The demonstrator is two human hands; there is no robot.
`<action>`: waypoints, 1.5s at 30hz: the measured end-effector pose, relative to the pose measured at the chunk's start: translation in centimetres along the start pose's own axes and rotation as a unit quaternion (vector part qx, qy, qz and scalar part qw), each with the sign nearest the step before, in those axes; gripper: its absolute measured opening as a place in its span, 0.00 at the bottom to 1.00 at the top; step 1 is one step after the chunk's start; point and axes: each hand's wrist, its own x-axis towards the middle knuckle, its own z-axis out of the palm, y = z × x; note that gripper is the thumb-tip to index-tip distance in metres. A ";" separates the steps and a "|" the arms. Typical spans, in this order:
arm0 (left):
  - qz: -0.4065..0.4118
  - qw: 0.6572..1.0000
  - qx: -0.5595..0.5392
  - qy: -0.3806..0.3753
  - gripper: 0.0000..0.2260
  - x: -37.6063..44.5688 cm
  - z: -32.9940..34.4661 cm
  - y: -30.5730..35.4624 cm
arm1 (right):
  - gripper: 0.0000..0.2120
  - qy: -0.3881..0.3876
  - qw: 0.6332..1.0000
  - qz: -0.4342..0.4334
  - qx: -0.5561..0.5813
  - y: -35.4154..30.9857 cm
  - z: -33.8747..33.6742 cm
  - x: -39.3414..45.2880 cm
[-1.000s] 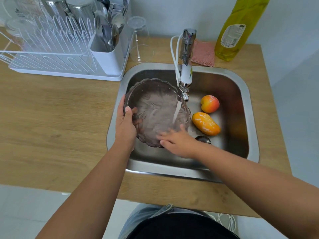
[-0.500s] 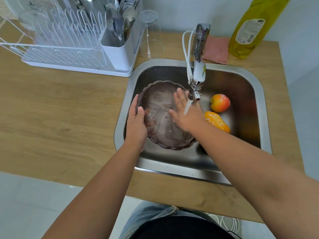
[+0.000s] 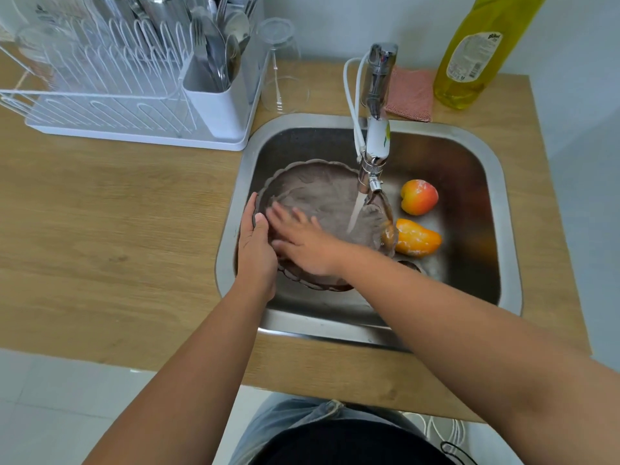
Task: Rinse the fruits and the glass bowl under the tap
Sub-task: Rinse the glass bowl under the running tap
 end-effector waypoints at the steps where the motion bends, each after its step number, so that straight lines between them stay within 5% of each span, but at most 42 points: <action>1: -0.005 1.000 0.001 -0.005 0.17 -0.2 0.0 0.0 | 0.31 0.030 0.999 0.012 -0.011 0.2 -0.3 1.0; 7: 0.019 1.000 0.019 0.013 0.17 -1.1 -0.2 1.3 | 0.33 0.129 0.964 0.145 -0.184 6.0 -1.6 1.9; 12: 0.061 0.994 0.051 0.070 0.16 -1.7 -0.4 1.9 | 0.33 0.056 0.959 0.180 -0.211 6.7 0.7 -2.0; 22: 0.128 0.974 0.162 0.099 0.18 -1.2 -0.3 1.1 | 0.24 -0.023 0.990 0.033 0.137 1.0 3.2 -5.1; 28: 0.138 0.976 0.134 0.101 0.18 -1.1 -0.4 0.8 | 0.28 -0.019 0.978 0.119 -0.169 7.6 1.1 -5.0; 31: 0.142 0.977 0.116 0.106 0.18 -1.0 -0.4 0.8 | 0.28 0.009 0.971 0.134 -0.198 7.8 0.7 -4.8; 35: 0.160 0.976 0.114 0.098 0.18 -0.7 -0.7 0.9 | 0.24 -0.029 0.996 0.023 -0.087 4.9 2.1 -5.6; 38: 0.182 0.974 0.099 0.089 0.18 -1.0 -0.8 1.2 | 0.25 -0.015 0.991 -0.023 -0.128 5.6 1.9 -5.9; 43: 0.198 0.975 0.071 0.073 0.18 -1.5 -0.9 1.4 | 0.28 0.062 0.954 0.104 -0.273 8.1 -0.3 -5.4; 45: 0.193 0.978 0.050 0.068 0.18 -1.5 -0.7 1.3 | 0.29 0.063 0.962 0.081 -0.252 6.7 0.0 -5.5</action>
